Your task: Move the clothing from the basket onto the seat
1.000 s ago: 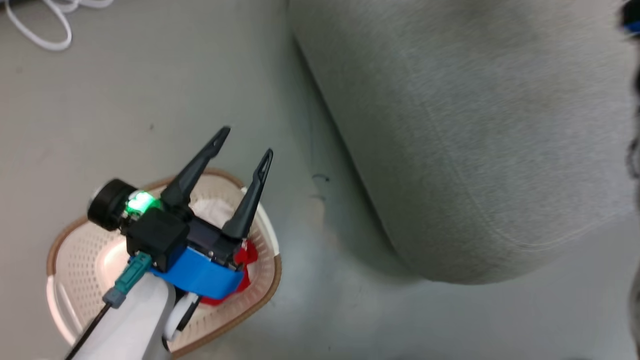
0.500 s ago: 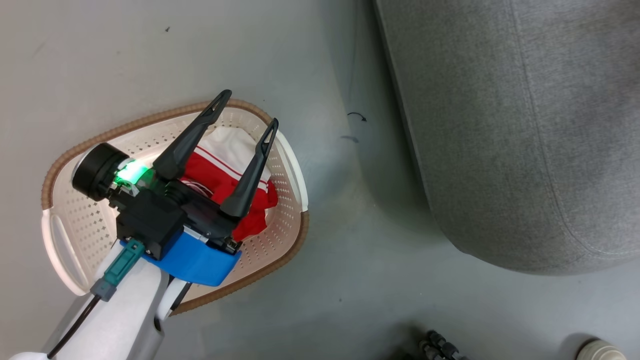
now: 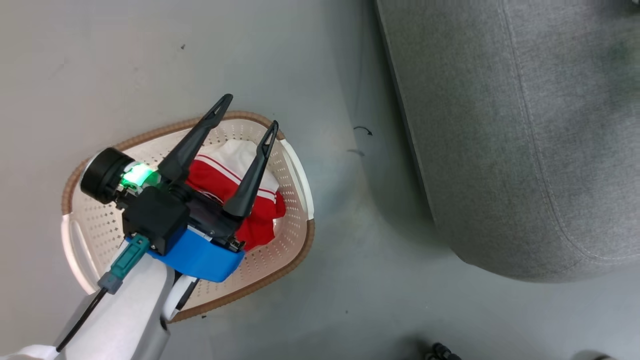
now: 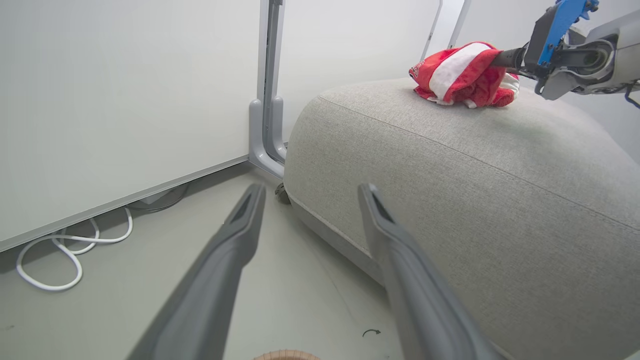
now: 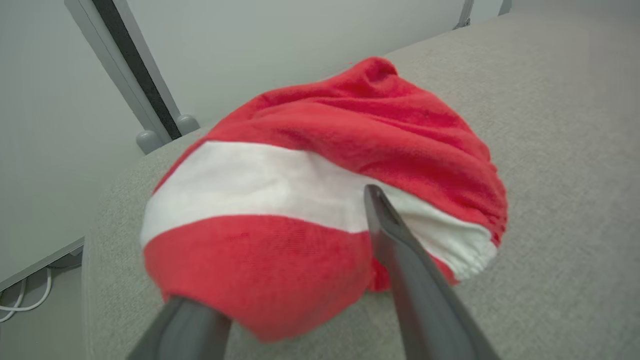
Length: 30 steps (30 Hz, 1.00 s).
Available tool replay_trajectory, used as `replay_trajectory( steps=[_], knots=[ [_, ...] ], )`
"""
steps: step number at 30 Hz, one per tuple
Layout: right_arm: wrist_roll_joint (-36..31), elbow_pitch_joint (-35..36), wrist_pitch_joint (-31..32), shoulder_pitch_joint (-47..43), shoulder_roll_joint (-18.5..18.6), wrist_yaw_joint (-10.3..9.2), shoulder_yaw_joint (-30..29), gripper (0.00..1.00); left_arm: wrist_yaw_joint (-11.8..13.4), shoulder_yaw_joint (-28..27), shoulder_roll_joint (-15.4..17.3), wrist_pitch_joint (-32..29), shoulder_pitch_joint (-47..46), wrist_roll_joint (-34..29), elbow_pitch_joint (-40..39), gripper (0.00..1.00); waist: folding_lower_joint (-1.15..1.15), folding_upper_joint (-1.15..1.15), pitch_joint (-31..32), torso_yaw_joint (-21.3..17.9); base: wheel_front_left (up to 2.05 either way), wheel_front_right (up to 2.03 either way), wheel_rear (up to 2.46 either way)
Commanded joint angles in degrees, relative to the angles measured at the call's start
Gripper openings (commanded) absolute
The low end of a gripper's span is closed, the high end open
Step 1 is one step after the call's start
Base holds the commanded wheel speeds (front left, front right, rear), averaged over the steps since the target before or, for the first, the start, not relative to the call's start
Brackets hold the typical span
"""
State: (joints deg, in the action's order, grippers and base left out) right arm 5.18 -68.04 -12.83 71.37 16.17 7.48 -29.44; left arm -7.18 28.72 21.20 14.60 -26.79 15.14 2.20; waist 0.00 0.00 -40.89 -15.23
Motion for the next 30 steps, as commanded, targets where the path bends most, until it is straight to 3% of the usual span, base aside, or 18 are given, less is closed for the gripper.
replay_trajectory(
  steps=[1, 17, 22, 30],
  knots=[
    [-0.6, -0.5, -0.5, -0.7, 0.3, 0.03, 0.2, 1.0, 0.0, 0.2, -0.2, 0.2, -0.4, 0.4, 0.5, 1.0, 0.0, 0.0, 1.1, 0.3, 0.0, 0.0, 0.0],
    [-4.6, -0.6, -2.3, -12.0, -3.8, 0.03, 6.6, 1.0, -0.3, -4.8, -5.9, 0.7, 6.6, 2.9, 6.0, 1.0, 0.0, 0.0, 17.2, 2.1, 0.0, 0.0, 0.0],
    [-4.8, 3.0, -2.4, -17.1, -5.9, 0.03, 10.2, 1.0, -0.3, -7.2, -7.8, 0.7, 10.0, 3.3, 7.3, 1.0, 0.0, 0.0, 22.2, 2.5, 0.0, 0.0, 0.0],
    [-2.0, 16.6, -2.4, -31.2, -9.4, 0.03, 16.4, 1.0, -0.4, -12.8, -10.7, 0.7, 17.0, 2.7, 9.5, 1.0, 0.0, 0.0, 30.3, 4.6, 0.0, 0.0, 0.0]
  ],
)
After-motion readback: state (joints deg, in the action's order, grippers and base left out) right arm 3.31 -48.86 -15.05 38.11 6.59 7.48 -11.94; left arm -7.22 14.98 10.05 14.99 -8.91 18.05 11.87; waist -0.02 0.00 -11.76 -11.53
